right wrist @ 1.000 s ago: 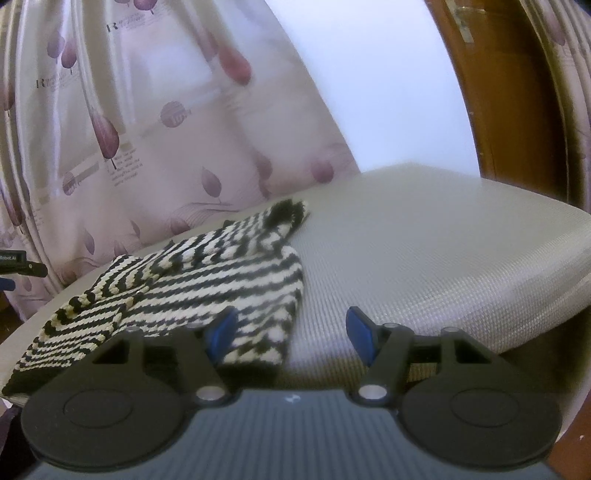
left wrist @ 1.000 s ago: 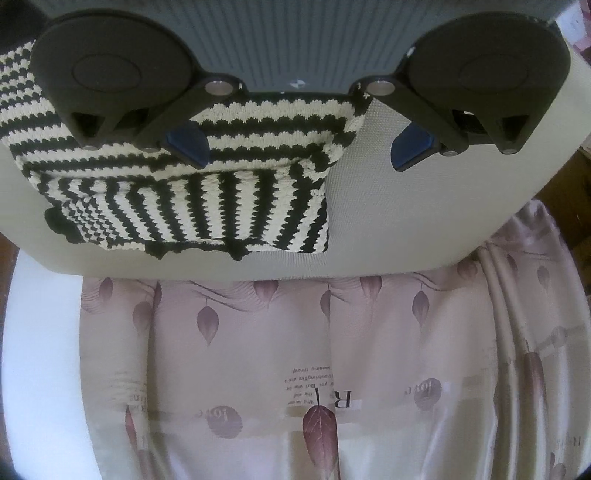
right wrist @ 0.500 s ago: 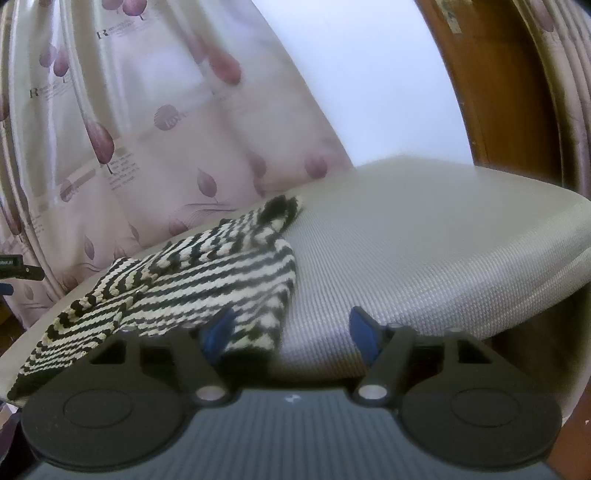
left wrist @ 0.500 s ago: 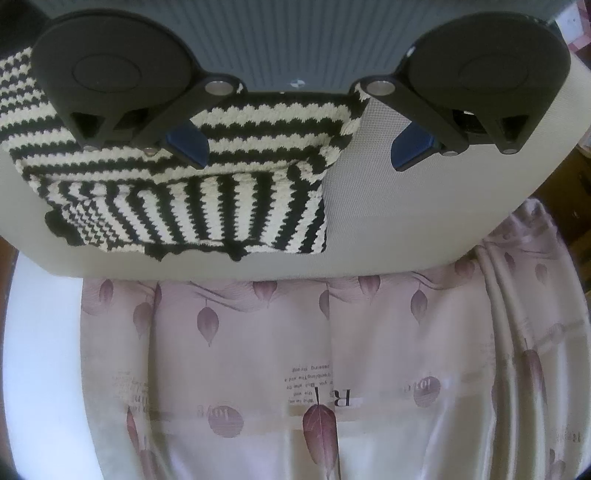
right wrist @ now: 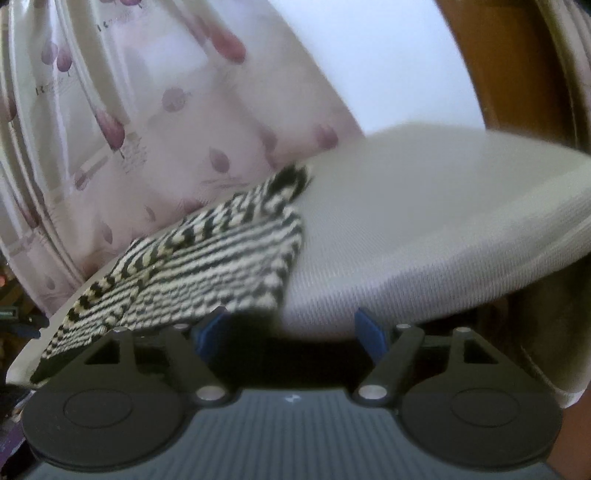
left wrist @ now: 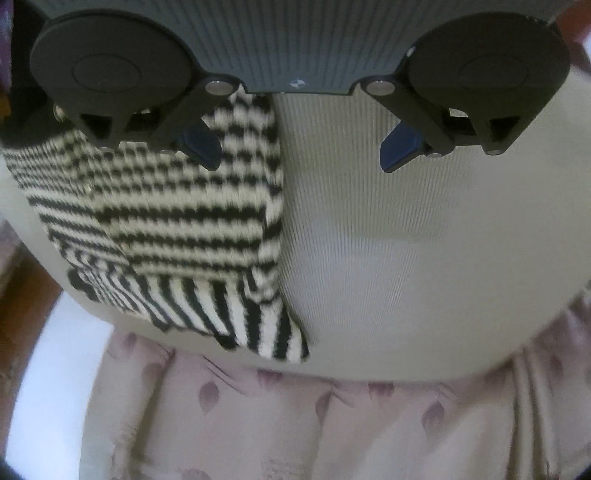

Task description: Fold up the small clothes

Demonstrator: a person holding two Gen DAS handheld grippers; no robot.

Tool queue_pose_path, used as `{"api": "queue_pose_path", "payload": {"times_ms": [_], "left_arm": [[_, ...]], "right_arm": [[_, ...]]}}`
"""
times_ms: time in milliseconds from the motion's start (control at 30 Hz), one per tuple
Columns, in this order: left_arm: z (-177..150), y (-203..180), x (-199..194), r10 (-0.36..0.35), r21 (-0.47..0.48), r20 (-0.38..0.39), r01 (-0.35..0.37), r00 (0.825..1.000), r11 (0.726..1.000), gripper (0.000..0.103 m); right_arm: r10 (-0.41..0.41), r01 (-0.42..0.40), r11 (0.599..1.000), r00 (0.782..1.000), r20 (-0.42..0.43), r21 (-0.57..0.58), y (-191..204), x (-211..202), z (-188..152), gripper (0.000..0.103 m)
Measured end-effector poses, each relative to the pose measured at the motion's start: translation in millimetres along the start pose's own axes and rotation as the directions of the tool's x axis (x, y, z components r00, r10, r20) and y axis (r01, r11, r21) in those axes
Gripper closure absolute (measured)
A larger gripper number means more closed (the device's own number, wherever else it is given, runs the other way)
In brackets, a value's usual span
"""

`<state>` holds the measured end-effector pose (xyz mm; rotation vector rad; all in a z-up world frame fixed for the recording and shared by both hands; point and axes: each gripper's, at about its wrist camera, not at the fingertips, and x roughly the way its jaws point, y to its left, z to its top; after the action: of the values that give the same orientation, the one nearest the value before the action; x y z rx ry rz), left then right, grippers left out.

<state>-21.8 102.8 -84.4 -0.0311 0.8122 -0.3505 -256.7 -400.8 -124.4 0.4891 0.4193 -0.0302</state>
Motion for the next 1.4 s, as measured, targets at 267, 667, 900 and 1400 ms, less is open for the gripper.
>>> {"api": "queue_pose_path", "payload": {"times_ms": [267,667,900,1400], "left_arm": [[-28.0,-18.5,-0.8,-0.104,0.043,0.002,0.104,0.995,0.994,0.028],[-30.4,-32.4,3.1,-0.133,0.046,0.001,0.133,0.991,0.990,0.061],[-27.9,-28.0,6.1,-0.135,-0.005,0.008,0.135,0.991,0.991,0.088],[-18.2,-21.3,7.3,-0.169,-0.019,-0.026,0.168,0.985,0.986,0.028]], "right_arm": [[0.040,-0.038,0.996,0.999,-0.021,0.077,-8.7,-0.2,-2.4,0.028],[0.135,-0.127,0.980,0.990,-0.044,0.157,-7.5,11.1,1.1,0.027],[0.221,-0.198,0.963,0.969,-0.111,0.185,-4.4,32.0,0.7,0.091],[0.268,-0.243,0.944,0.959,-0.089,0.222,-5.3,27.7,19.8,0.080]]}}
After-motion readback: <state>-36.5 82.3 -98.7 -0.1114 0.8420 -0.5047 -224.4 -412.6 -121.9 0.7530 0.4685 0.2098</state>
